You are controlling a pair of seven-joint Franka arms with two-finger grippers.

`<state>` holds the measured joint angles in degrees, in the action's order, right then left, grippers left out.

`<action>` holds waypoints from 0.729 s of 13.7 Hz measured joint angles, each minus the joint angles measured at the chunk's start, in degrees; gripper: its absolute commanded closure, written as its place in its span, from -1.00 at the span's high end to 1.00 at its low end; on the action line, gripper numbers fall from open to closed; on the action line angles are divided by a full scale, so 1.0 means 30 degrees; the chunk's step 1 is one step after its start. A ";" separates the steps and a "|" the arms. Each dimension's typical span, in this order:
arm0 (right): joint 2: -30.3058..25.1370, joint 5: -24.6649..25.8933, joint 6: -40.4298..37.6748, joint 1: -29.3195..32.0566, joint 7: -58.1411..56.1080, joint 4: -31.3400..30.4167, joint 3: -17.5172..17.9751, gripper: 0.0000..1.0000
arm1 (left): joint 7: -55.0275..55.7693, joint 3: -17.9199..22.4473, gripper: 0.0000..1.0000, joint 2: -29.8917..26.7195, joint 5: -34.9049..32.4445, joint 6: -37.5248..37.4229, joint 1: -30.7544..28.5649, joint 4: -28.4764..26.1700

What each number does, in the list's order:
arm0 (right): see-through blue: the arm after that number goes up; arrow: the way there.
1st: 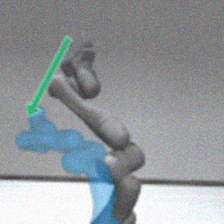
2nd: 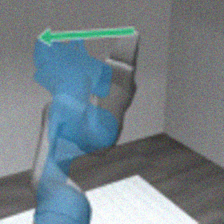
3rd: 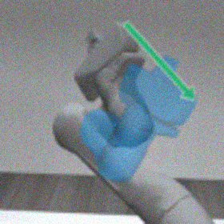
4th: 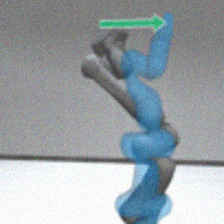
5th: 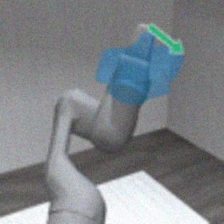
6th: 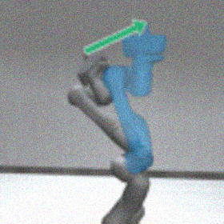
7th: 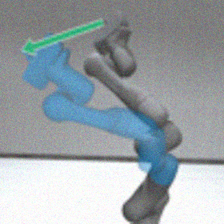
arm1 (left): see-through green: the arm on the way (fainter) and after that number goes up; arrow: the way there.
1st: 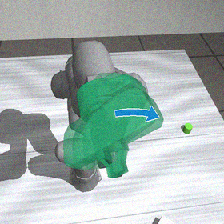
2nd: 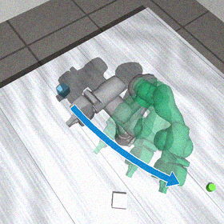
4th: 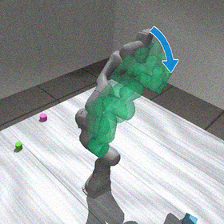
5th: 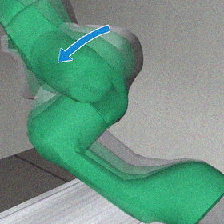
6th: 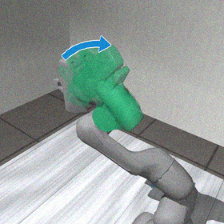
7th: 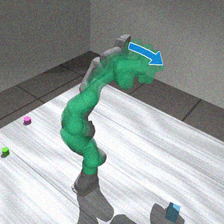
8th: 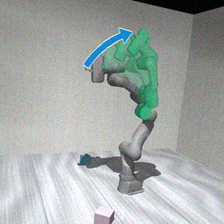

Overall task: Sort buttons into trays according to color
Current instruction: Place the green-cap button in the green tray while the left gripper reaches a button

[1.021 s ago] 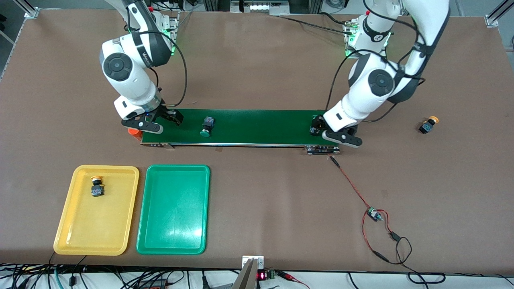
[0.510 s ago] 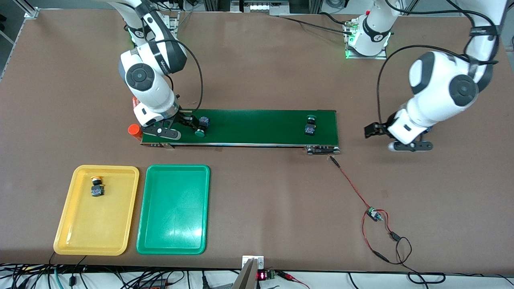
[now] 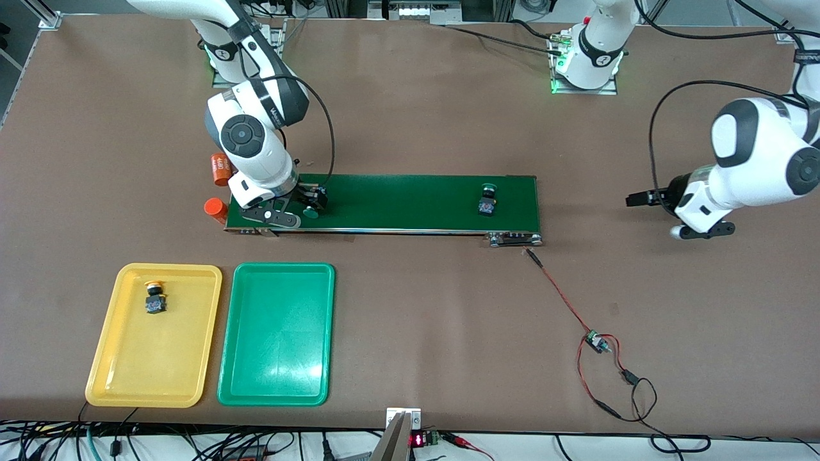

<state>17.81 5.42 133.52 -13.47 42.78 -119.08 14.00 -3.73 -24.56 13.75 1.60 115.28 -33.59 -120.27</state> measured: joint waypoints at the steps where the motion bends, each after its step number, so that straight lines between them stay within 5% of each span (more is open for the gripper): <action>1: 0.0135 0.0001 0.0099 0.0000 0.0000 0.0006 -0.0008 1.00 | -0.1310 0.0000 1.00 0.0441 -0.0452 -0.0001 -0.0736 -0.0009; 4: 0.0467 0.0036 0.0205 -0.0004 -0.0002 0.0011 -0.0012 0.83 | -0.6438 -0.0024 1.00 0.1944 -0.1127 -0.0017 -0.2515 -0.0039; 8: 0.0865 0.0066 0.0214 -0.0015 -0.0029 0.0014 -0.0016 -0.23 | -1.2992 -0.0152 1.00 0.3028 -0.1202 -0.0012 -0.3434 -0.0057; 10: 0.0947 0.0085 0.0222 -0.0015 -0.0063 0.0016 -0.0037 -0.51 | -1.5444 -0.0190 1.00 0.3024 -0.1540 0.0213 -0.3882 -0.0024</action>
<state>20.65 5.68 134.18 -13.51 42.59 -119.04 13.89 -50.06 -25.13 22.82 -3.02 115.91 -45.23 -120.35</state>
